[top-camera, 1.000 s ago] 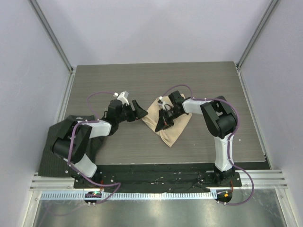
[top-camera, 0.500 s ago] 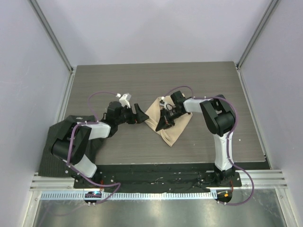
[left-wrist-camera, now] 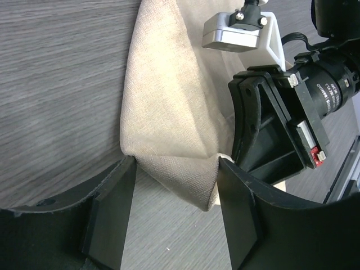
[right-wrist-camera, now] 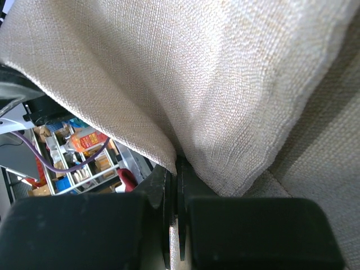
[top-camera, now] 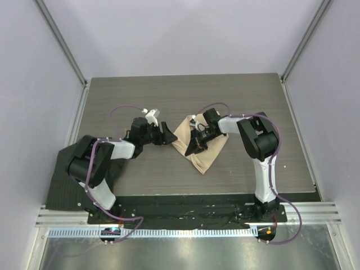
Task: Fold the napkin, place the utensils inside, and roll it up
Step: Roll the napkin with the utensil
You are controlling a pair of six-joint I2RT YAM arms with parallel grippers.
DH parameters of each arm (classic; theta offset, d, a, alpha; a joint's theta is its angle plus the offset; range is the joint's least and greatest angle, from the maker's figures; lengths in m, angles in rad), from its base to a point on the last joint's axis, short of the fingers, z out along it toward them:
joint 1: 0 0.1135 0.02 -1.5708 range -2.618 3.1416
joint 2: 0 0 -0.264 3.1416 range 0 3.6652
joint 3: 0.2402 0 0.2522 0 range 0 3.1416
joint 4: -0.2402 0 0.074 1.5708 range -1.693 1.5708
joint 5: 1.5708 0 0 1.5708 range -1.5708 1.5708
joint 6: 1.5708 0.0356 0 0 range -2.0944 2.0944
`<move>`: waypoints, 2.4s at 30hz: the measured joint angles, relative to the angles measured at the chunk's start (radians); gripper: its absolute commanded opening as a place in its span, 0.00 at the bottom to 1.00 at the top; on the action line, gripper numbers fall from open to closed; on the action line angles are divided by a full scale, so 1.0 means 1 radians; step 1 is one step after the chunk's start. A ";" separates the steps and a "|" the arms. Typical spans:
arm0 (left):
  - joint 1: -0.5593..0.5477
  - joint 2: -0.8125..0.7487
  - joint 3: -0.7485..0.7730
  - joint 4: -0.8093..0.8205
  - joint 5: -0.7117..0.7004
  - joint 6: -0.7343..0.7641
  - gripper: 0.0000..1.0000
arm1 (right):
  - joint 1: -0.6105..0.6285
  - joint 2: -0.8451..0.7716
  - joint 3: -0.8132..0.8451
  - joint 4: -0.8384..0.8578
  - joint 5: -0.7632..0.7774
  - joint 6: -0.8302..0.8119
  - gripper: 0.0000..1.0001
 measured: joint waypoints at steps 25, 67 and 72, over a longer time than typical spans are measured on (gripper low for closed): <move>-0.013 0.092 0.223 -0.340 -0.037 0.057 0.00 | -0.002 -0.010 0.005 -0.014 0.021 -0.005 0.19; -0.010 0.207 0.491 -0.810 -0.018 0.082 0.00 | 0.687 -0.497 -0.342 0.083 1.515 -0.351 0.52; -0.010 0.207 0.496 -0.820 -0.014 0.082 0.00 | 0.687 -0.443 -0.342 0.072 1.567 -0.340 0.45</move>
